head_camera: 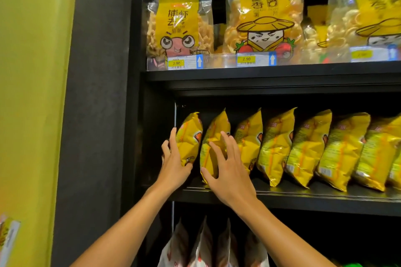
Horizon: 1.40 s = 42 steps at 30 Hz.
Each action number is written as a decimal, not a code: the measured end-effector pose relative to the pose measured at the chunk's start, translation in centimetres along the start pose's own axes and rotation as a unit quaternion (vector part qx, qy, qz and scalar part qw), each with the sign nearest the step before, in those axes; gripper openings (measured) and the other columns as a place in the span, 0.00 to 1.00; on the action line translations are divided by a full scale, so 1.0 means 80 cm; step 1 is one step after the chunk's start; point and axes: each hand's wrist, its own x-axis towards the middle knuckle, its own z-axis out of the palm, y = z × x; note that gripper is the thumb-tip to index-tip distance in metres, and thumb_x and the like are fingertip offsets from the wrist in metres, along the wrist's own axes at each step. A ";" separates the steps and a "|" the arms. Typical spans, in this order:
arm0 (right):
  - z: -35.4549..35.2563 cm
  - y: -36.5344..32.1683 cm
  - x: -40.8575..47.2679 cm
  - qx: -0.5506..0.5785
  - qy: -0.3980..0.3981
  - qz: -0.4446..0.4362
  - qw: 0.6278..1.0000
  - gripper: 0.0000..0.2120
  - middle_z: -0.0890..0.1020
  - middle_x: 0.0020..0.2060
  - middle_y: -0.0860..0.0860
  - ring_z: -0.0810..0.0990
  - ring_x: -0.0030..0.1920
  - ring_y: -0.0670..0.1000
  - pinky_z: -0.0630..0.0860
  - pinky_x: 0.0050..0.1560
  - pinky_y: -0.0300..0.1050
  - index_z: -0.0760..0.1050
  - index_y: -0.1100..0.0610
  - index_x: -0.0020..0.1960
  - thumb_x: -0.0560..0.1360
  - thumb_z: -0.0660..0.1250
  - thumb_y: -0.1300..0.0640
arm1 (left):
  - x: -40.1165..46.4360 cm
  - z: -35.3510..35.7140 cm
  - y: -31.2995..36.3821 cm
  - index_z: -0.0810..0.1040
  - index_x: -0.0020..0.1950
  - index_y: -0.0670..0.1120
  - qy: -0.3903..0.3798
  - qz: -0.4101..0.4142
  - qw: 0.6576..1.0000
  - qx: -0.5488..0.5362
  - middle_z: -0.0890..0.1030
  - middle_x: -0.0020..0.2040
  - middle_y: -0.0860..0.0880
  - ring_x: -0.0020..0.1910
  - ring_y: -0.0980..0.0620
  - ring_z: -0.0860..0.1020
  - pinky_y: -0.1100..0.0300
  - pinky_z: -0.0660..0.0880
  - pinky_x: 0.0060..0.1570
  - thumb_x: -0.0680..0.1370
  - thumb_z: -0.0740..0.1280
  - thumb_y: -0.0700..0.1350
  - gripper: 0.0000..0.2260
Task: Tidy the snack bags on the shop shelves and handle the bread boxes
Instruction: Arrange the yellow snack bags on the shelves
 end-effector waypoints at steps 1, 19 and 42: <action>0.001 0.000 0.000 -0.003 -0.003 0.000 1.000 0.35 0.35 0.82 0.44 0.34 0.82 0.46 0.72 0.71 0.46 0.56 0.46 0.82 0.81 0.64 0.38 | 0.001 0.002 -0.002 0.35 0.80 0.64 -0.020 0.003 1.000 0.003 0.48 0.79 0.50 0.78 0.41 0.59 0.41 0.73 0.70 0.76 0.73 0.37 0.53; 0.010 0.005 -0.003 -0.004 0.011 0.002 1.000 0.33 0.39 0.83 0.43 0.48 0.83 0.47 0.80 0.61 0.44 0.60 0.47 0.81 0.81 0.65 0.39 | 0.014 0.011 -0.014 0.32 0.82 0.55 -0.095 -0.041 0.995 -0.001 0.45 0.82 0.47 0.81 0.40 0.50 0.41 0.57 0.78 0.81 0.71 0.46 0.49; -0.276 0.147 -0.205 -0.082 -0.122 0.060 0.987 0.26 0.68 0.77 0.40 0.64 0.77 0.41 0.64 0.73 0.39 0.67 0.45 0.78 0.82 0.67 0.45 | -0.135 0.096 0.149 0.68 0.79 0.53 -0.177 0.379 0.906 0.063 0.63 0.81 0.56 0.82 0.54 0.56 0.47 0.58 0.80 0.82 0.55 0.65 0.28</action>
